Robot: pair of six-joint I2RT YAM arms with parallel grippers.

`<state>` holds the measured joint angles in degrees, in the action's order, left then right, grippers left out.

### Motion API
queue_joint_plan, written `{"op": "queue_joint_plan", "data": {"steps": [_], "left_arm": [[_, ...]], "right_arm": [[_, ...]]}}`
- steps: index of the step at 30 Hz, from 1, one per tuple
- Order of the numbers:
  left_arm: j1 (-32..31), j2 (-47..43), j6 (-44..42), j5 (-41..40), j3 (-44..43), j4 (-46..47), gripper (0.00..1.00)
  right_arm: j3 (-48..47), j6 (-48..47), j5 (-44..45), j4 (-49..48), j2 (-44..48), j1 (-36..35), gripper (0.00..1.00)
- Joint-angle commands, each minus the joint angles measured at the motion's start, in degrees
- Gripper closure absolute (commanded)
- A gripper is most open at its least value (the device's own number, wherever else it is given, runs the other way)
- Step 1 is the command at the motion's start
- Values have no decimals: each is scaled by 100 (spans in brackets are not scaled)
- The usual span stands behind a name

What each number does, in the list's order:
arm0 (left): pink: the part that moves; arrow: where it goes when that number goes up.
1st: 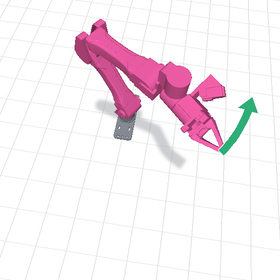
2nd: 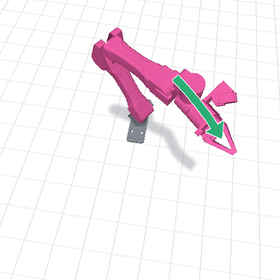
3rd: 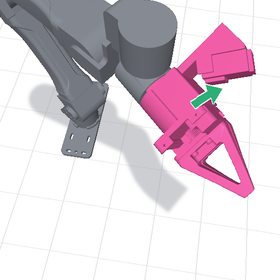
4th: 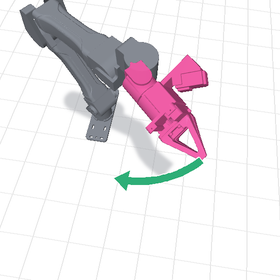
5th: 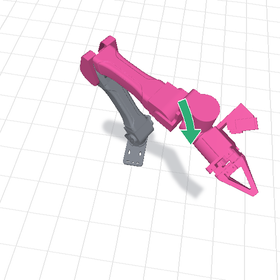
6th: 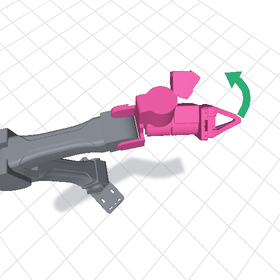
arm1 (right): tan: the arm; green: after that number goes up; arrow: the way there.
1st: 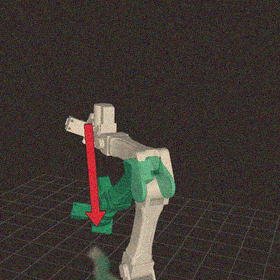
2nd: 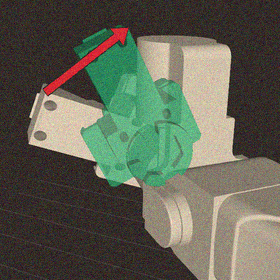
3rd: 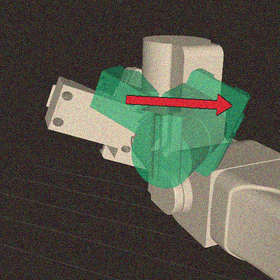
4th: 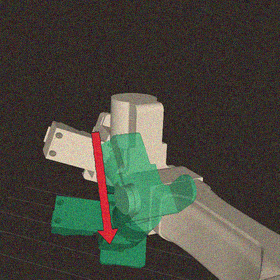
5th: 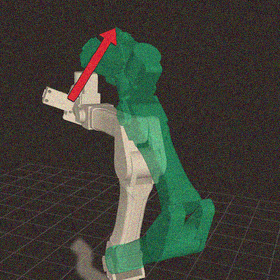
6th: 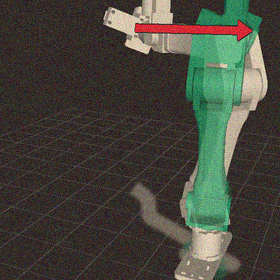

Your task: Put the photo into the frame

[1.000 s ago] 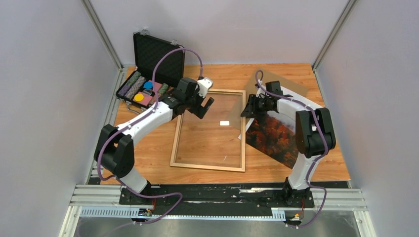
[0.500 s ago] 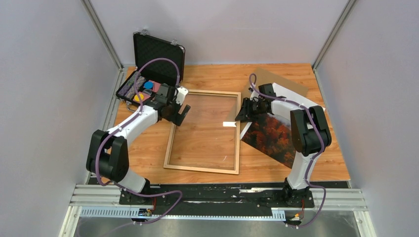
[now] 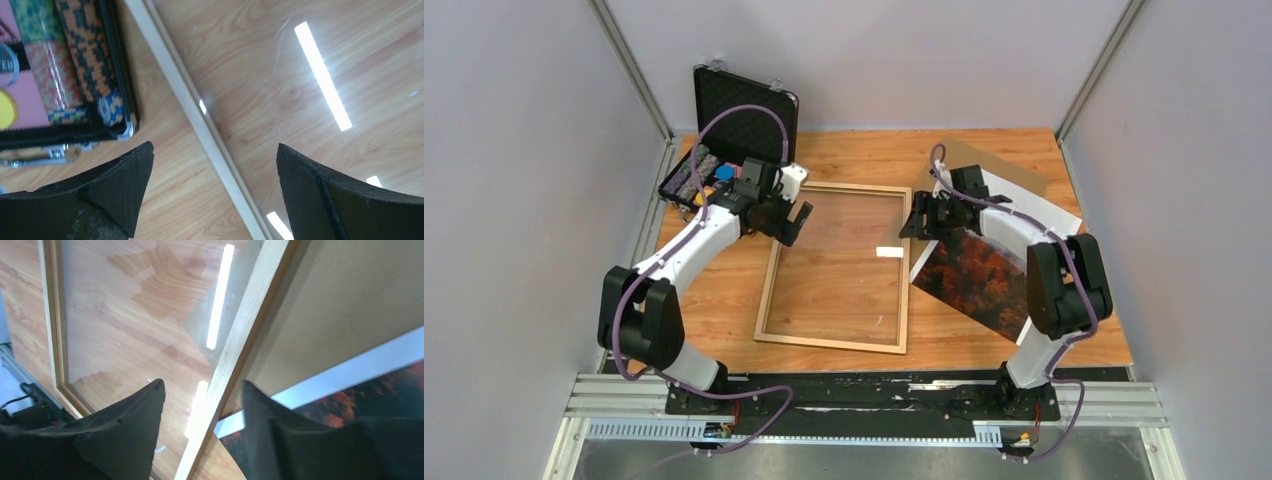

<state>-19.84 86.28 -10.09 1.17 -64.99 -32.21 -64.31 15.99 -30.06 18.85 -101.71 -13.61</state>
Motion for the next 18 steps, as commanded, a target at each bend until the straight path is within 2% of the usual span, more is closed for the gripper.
{"op": "queue_joint_plan", "data": {"steps": [1,5,9,14,18], "left_arm": [[5,320,266,1043,-823,-8,0],[-225,825,432,1555,-1558,-152,0],[-733,1377,430,1647,-2288,-221,0],[-1321,2306,706,1988,-3351,-412,0],[-1722,3031,939,2149,-4397,-469,0]], "right_arm": [[153,-735,913,103,1080,-11,37],[507,-1112,1489,351,1920,49,28],[972,-1418,1642,377,2856,425,17],[1242,-1699,1386,892,3458,1254,17],[1630,-1850,1272,1016,3891,2222,18]]}}
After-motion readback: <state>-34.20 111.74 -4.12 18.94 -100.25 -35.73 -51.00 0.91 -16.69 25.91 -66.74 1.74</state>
